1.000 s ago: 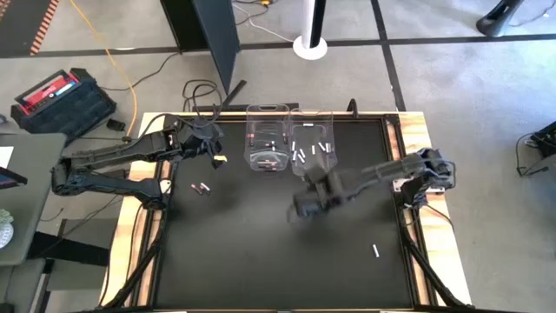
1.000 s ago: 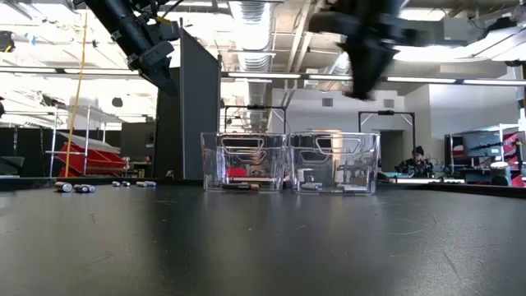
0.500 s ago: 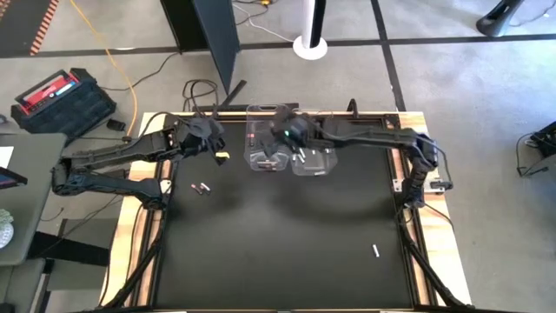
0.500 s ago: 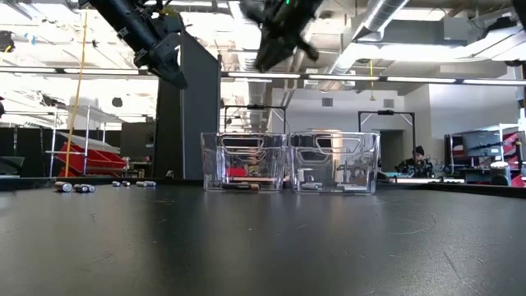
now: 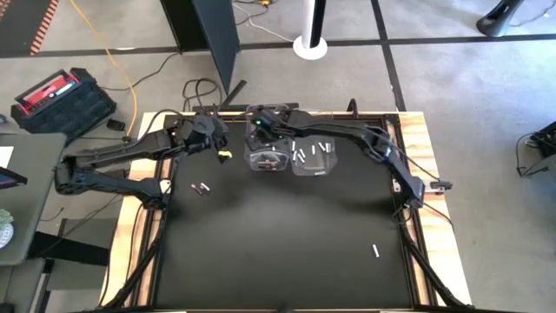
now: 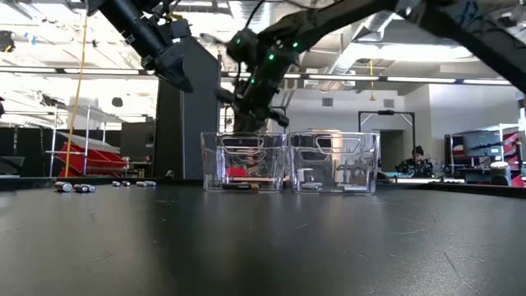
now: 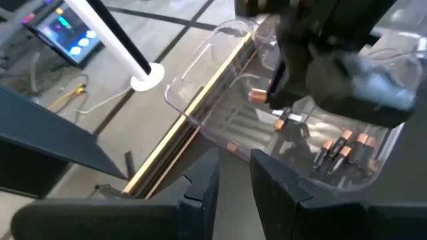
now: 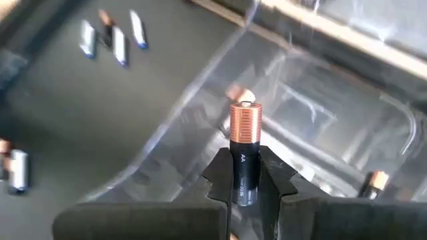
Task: Sort batteries
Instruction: Put the black battery into the left transparent bin, then put the white battery into the right transparent bin
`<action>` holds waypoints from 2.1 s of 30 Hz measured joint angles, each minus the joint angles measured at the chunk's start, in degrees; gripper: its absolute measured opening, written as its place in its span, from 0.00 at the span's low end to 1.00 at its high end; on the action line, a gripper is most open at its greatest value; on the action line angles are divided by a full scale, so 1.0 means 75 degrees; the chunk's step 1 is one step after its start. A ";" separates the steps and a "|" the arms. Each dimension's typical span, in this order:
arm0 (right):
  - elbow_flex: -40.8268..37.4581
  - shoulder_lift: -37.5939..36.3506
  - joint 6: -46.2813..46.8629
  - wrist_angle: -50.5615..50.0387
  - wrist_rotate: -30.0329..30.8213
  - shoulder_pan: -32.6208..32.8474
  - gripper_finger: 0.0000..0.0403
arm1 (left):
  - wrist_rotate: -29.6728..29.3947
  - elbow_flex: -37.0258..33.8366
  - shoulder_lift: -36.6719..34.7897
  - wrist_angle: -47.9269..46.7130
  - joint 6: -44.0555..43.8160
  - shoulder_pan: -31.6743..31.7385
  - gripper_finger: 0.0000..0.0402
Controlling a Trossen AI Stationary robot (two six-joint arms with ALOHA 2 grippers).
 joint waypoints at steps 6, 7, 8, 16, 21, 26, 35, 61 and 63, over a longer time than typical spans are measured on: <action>0.0722 0.0714 0.0001 -0.1208 -0.0035 -0.0128 0.14 | 0.0868 0.0000 0.0042 -0.0028 -0.0019 0.0238 0.20; 0.0743 0.0778 0.0002 -0.1342 -0.0094 -0.0154 0.15 | 0.1100 0.0000 0.0038 -0.0021 -0.0006 0.0262 0.20; 0.0749 0.0803 0.0004 -0.1481 -0.0140 -0.0158 0.15 | 0.1323 0.0000 0.0041 -0.0020 0.0001 0.0277 0.20; 0.0749 0.0748 -0.0005 -0.1757 -0.0169 -0.0158 0.18 | 0.1869 0.0000 0.0041 0.0044 0.0115 0.0285 0.20; 0.0750 0.0659 -0.0041 -0.1816 -0.0219 -0.0154 0.26 | 0.1867 0.0000 0.0041 0.0020 0.0116 0.0285 0.20; 0.0749 0.0656 -0.0055 -0.1812 -0.0232 -0.0152 0.34 | 0.1861 0.0000 0.0041 0.0003 0.0119 0.0285 0.20; 0.0749 0.0656 -0.0055 -0.1812 -0.0236 -0.0146 0.40 | 0.1844 0.0000 0.0041 -0.0315 0.0119 0.0285 0.20; 0.0746 -0.1292 -0.0462 -0.3156 0.0022 0.0355 0.40 | 0.1805 0.0000 0.0038 -0.0507 -0.0197 0.0282 0.20; 0.0746 -0.1719 -0.0473 -0.3777 0.0615 0.0583 0.40 | 0.1794 0.0000 0.0038 -0.0507 -0.0041 0.0282 0.20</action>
